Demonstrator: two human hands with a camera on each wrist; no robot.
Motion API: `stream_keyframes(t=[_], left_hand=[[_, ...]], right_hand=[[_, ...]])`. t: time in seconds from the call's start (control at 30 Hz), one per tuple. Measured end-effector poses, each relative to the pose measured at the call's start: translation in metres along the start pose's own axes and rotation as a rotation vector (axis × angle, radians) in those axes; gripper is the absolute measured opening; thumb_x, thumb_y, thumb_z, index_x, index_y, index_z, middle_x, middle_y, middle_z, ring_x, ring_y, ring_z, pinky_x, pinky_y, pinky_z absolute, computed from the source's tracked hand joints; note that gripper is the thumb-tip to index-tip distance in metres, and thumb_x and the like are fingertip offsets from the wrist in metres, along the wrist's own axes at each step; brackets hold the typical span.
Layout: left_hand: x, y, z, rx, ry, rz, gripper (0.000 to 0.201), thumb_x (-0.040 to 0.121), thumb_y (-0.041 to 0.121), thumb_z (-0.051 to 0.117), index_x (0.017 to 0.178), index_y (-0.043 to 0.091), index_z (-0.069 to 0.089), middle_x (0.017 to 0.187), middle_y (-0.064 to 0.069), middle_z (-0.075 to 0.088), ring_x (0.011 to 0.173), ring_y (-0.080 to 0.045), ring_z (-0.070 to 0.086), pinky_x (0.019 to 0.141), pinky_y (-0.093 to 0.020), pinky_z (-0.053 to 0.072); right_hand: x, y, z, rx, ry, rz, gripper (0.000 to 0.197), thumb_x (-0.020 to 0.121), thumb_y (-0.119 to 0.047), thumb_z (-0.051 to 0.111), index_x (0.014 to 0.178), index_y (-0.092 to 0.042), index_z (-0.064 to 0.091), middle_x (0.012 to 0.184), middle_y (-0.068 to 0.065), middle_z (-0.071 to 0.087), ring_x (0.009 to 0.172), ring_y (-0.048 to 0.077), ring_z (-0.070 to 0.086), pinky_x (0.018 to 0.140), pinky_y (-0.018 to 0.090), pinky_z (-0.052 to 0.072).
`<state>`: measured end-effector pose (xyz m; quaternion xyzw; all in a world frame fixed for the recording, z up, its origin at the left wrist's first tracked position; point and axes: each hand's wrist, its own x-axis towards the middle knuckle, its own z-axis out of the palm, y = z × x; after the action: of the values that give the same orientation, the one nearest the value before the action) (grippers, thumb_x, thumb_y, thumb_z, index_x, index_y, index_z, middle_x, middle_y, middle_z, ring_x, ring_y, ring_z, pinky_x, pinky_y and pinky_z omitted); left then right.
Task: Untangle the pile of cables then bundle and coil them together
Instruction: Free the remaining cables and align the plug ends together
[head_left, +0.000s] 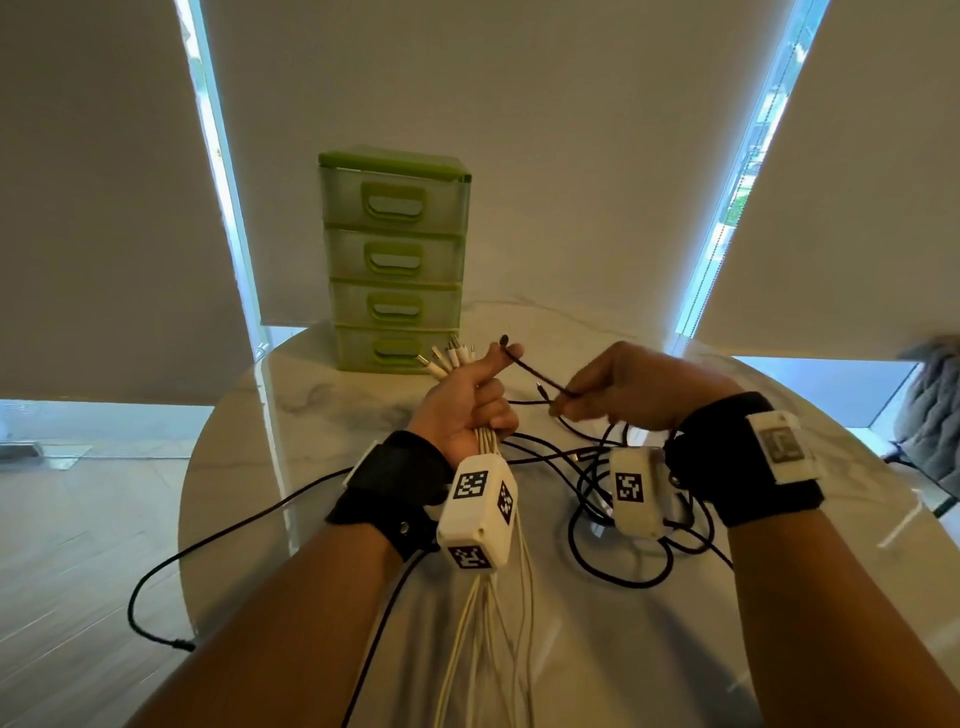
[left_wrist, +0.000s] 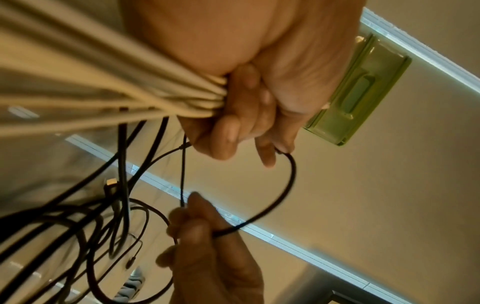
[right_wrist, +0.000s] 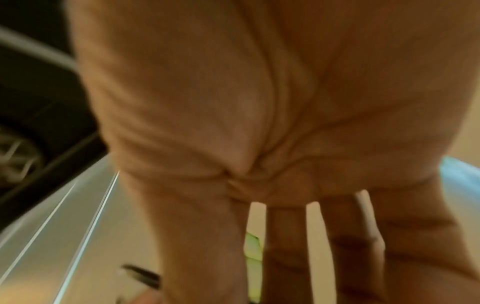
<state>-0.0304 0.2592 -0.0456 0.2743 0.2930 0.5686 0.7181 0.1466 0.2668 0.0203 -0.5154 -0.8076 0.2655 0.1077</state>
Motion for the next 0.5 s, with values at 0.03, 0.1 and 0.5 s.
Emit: stream_keyframes(t=[0.03, 0.1, 0.5], left_hand=[[0.000, -0.001, 0.000, -0.007, 0.003, 0.007, 0.023, 0.099, 0.030, 0.047, 0.094, 0.013, 0.061, 0.034, 0.009, 0.019, 0.027, -0.004, 0.018, 0.035, -0.017, 0.024], [-0.001, -0.001, 0.002, -0.007, 0.010, 0.018, 0.019, 0.099, 0.023, 0.048, 0.089, 0.013, 0.060, 0.034, 0.009, 0.020, 0.028, -0.004, 0.018, 0.036, -0.018, 0.024], [-0.011, -0.006, 0.010, 0.310, -0.015, 0.082, 0.026, 0.096, 0.007, 0.050, 0.076, 0.012, 0.065, 0.042, 0.009, 0.021, 0.033, -0.004, 0.018, 0.037, -0.019, 0.021]], right_hand=[[-0.001, -0.001, 0.001, -0.085, -0.039, 0.031, 0.015, 0.088, -0.023, 0.067, 0.095, -0.033, 0.075, 0.094, -0.011, 0.069, 0.094, 0.011, 0.059, 0.096, 0.035, 0.044], [-0.002, -0.002, 0.001, -0.193, -0.046, 0.068, 0.027, 0.090, -0.012, 0.060, 0.103, -0.033, 0.073, 0.087, -0.015, 0.062, 0.078, 0.001, 0.051, 0.080, 0.024, 0.042], [0.010, -0.031, 0.008, 0.209, 0.312, -0.173, 0.013, 0.094, -0.017, 0.058, 0.099, -0.022, 0.069, 0.086, -0.010, 0.066, 0.080, 0.003, 0.059, 0.067, 0.015, 0.041]])
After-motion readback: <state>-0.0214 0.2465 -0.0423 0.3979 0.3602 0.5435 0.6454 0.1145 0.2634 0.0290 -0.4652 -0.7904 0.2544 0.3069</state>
